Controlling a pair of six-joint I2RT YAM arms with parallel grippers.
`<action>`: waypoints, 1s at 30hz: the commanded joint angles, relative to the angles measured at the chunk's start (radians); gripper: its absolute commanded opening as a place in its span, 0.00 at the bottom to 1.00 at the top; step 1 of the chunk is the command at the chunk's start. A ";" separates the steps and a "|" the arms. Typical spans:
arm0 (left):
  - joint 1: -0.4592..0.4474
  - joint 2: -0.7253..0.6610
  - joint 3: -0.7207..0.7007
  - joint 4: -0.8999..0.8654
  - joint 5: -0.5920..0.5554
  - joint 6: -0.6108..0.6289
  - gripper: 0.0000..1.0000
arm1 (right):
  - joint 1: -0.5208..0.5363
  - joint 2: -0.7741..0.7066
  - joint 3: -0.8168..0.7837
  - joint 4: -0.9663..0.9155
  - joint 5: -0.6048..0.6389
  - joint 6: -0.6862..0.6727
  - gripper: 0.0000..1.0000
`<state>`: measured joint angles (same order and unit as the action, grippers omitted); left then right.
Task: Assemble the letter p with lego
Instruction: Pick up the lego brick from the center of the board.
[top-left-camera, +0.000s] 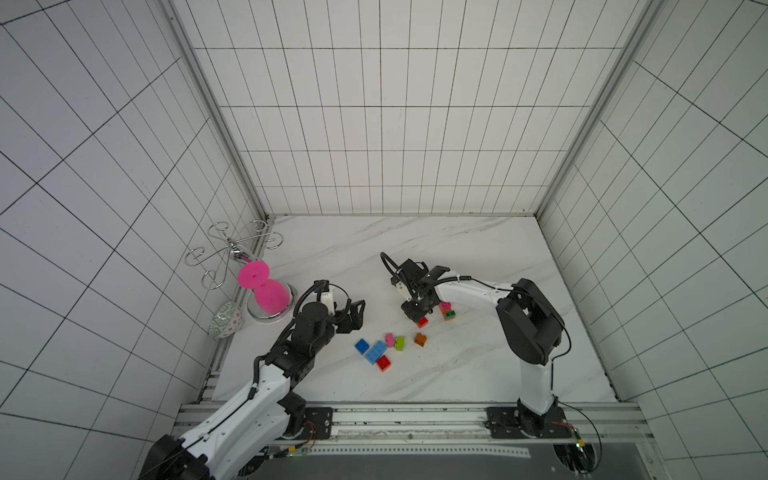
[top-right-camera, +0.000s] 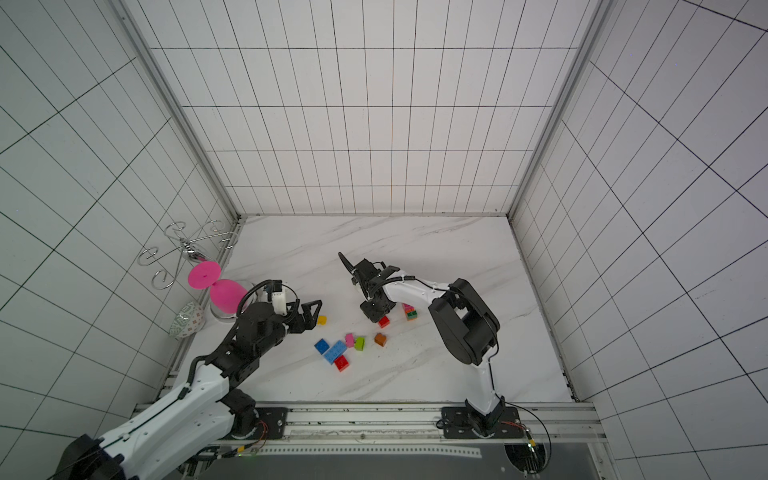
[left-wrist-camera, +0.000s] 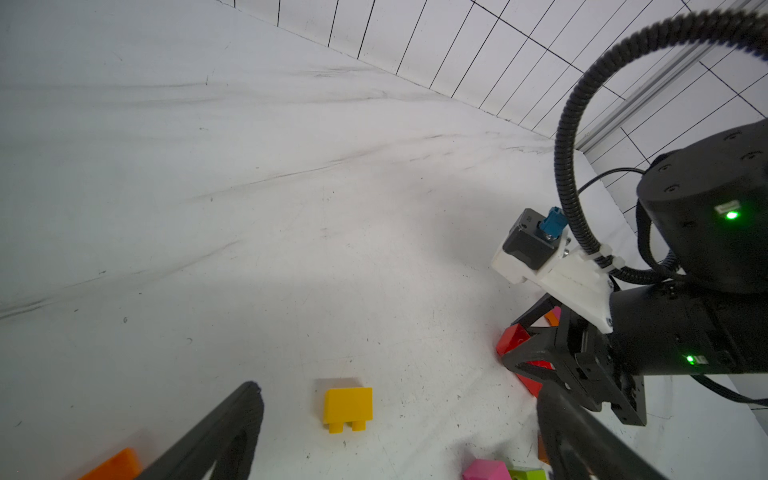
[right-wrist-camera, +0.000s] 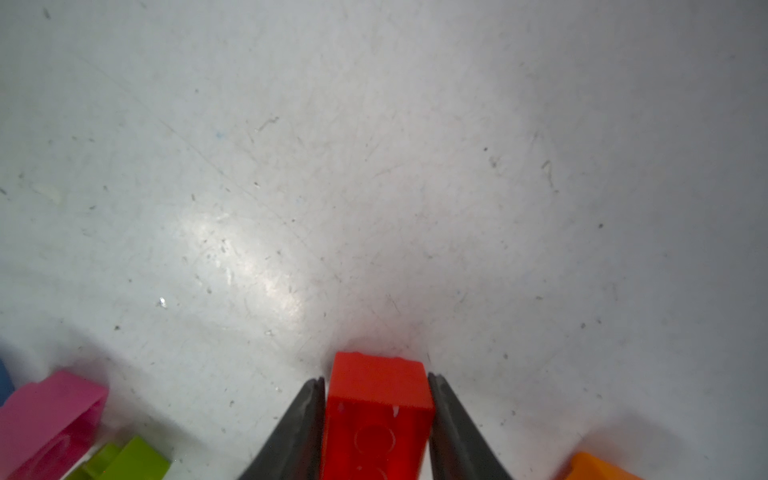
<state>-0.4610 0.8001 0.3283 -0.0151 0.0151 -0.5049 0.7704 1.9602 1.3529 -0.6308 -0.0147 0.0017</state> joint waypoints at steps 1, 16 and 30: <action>0.005 0.015 -0.009 0.039 0.026 0.008 0.98 | -0.002 -0.026 -0.037 0.001 -0.007 0.050 0.31; -0.066 0.087 -0.006 0.098 0.091 0.020 0.97 | -0.035 -0.233 -0.167 0.110 0.022 0.228 0.00; -0.290 0.015 0.013 0.053 -0.069 0.037 0.97 | -0.045 -0.574 -0.419 0.168 -0.004 0.395 0.00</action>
<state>-0.7269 0.8150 0.3264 0.0414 0.0048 -0.4770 0.7361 1.4429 0.9733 -0.4793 -0.0139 0.3374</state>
